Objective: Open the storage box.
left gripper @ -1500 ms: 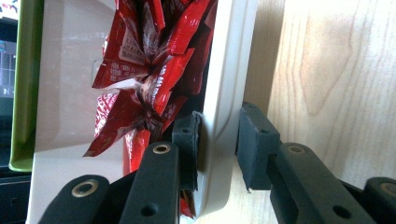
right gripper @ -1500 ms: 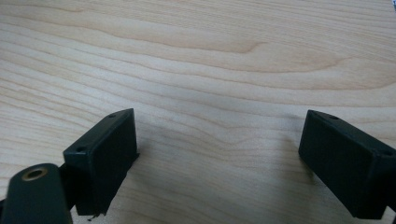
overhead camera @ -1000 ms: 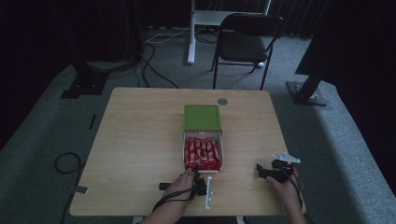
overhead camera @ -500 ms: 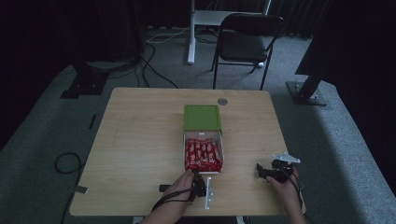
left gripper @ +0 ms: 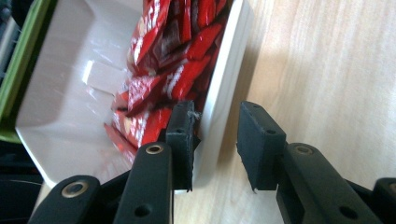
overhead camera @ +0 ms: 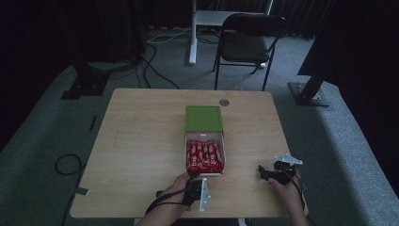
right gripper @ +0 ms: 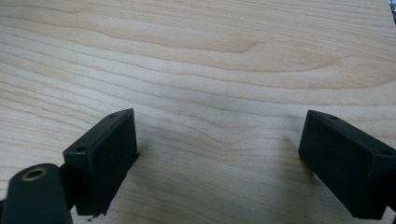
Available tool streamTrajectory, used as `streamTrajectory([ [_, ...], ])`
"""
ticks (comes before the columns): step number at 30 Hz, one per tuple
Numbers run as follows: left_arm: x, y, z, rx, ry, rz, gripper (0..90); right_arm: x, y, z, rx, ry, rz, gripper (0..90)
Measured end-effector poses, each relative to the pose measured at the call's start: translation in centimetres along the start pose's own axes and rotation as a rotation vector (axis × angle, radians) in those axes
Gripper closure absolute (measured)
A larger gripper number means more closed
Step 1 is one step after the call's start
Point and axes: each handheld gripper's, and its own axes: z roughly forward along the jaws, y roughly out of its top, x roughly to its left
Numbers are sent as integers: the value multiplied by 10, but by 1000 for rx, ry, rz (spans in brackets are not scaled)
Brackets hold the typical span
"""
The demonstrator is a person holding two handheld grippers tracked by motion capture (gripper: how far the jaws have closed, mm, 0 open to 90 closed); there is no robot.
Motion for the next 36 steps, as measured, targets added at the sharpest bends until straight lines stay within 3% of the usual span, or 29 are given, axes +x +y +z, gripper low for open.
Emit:
streamTrajectory([
  [2, 1, -4, -2, -23, -42, -56, 678, 0, 0, 0, 0, 0, 0, 108],
  [4, 2, -9, -4, -30, -61, -83, 678, 0, 0, 0, 0, 0, 0, 108],
  [9, 2, -16, -7, -30, -57, -112, 678, 0, 0, 0, 0, 0, 0, 108],
  [14, 4, -35, -10, -33, -76, -189, 669, 0, 0, 0, 0, 0, 0, 108],
  [15, 4, -35, -10, -33, -76, -189, 661, 0, 0, 0, 0, 0, 0, 108],
  [16, 7, -43, -10, -32, -82, -221, 660, 0, 0, 0, 0, 0, 0, 108],
  [19, 12, -55, -12, -31, -77, -271, 654, 0, 0, 0, 0, 0, 0, 108],
  [20, 12, -55, -12, -31, -77, -271, 653, 0, 0, 0, 0, 0, 0, 108],
  [21, 17, -63, -13, -42, -78, -327, 653, 0, 0, 0, 0, 0, 0, 108],
  [23, 20, -67, -13, -39, -73, -341, 646, 0, 0, 0, 0, 0, 0, 108],
  [24, 25, -76, -15, -39, -59, -381, 638, 0, 0, 0, 0, 0, 0, 108],
  [30, 42, -100, -19, -38, -11, -498, 626, 0, 0, 0, 0, 0, -1, 108],
  [31, 42, -100, -19, -38, -11, -498, 625, 0, 0, 0, 0, 0, -1, 108],
  [34, 49, -116, -20, -52, -17, -573, 617, 0, 0, 0, 0, 0, 0, 108],
  [36, 51, -123, -19, -58, -25, -602, 607, 0, 0, 0, 0, 0, 0, 108],
])
